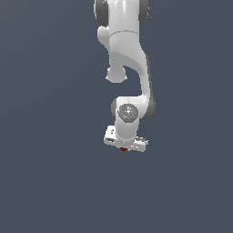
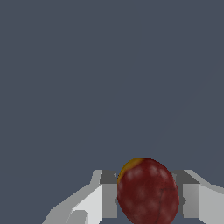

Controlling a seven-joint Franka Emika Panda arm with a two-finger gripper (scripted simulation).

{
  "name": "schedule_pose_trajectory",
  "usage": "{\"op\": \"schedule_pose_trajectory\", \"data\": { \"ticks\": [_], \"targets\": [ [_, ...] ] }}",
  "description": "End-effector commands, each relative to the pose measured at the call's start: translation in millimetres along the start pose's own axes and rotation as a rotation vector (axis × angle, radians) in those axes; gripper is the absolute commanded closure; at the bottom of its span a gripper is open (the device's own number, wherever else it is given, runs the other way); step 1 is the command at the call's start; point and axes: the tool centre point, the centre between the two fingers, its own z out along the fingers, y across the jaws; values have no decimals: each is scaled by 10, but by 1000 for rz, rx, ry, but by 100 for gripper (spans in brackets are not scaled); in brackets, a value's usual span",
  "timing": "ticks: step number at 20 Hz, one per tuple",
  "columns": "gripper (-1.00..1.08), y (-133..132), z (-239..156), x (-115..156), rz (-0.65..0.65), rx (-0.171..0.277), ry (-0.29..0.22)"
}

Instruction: Pick up the object and move it to a goal position.

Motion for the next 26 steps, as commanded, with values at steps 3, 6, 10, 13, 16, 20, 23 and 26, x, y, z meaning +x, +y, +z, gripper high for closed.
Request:
{"op": "schedule_pose_trajectory", "data": {
  "ticks": [3, 6, 10, 13, 16, 20, 23, 26],
  "targets": [
    [108, -106, -74, -244, -1, 0, 0],
    [108, -192, -135, -449, -1, 0, 0],
    [108, -322, -222, -747, -1, 0, 0],
    [108, -425, -293, -983, -1, 0, 0],
    [108, -522, -359, -1201, -1, 0, 0],
    [108, -636, -435, -1448, -1, 0, 0],
    [108, -706, -481, -1593, -1, 0, 0],
    [108, -759, -516, -1697, -1, 0, 0]
  ]
}}
